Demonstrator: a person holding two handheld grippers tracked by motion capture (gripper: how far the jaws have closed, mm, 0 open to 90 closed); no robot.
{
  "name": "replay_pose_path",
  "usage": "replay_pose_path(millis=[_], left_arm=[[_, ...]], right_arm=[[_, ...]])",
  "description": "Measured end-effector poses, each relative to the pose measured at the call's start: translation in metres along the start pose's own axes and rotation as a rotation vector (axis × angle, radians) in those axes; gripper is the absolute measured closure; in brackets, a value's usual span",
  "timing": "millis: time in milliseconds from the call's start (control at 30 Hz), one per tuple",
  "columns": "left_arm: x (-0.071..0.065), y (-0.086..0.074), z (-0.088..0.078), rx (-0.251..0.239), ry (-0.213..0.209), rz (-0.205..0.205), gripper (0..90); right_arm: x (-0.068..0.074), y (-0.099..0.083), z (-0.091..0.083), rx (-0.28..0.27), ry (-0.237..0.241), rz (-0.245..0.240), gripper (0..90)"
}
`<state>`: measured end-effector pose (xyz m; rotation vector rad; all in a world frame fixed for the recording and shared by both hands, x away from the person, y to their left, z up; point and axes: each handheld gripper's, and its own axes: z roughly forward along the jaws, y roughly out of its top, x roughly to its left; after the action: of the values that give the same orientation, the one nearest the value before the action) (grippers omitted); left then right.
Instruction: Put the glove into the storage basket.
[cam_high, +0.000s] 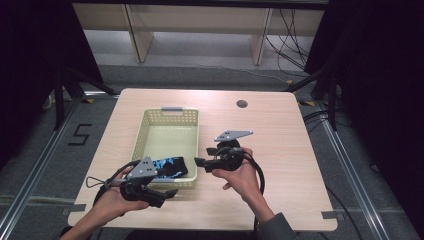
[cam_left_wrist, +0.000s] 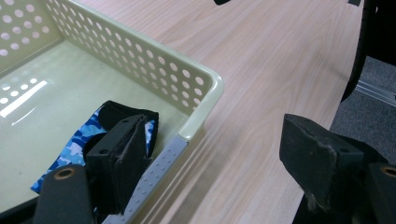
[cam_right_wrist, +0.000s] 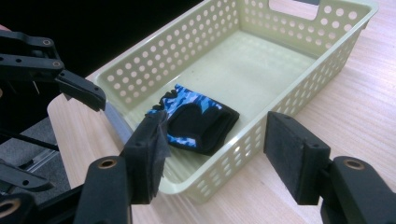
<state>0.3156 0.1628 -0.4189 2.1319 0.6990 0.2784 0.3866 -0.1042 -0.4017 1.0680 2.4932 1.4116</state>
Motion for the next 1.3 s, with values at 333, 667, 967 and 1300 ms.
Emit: replay_pose_path(millis=[333,667,967,1300], left_arm=[[-0.004,-0.003,0.001,-0.013,-0.030,-0.005,20.0],[-0.011,-0.007,0.003,-0.047,-0.072,0.017,18.6],[-0.022,-0.014,0.006,-0.059,-0.102,0.019,16.9],[-0.030,-0.023,0.008,-0.055,-0.107,0.033,16.9]], right_arm=[[0.005,-0.010,-0.011,-0.017,0.004,0.017,38.0],[0.008,-0.026,-0.025,-0.027,-0.004,0.005,35.9],[0.005,-0.041,-0.034,-0.045,-0.009,0.002,32.6],[0.002,-0.059,-0.041,-0.042,-0.014,0.025,31.6]])
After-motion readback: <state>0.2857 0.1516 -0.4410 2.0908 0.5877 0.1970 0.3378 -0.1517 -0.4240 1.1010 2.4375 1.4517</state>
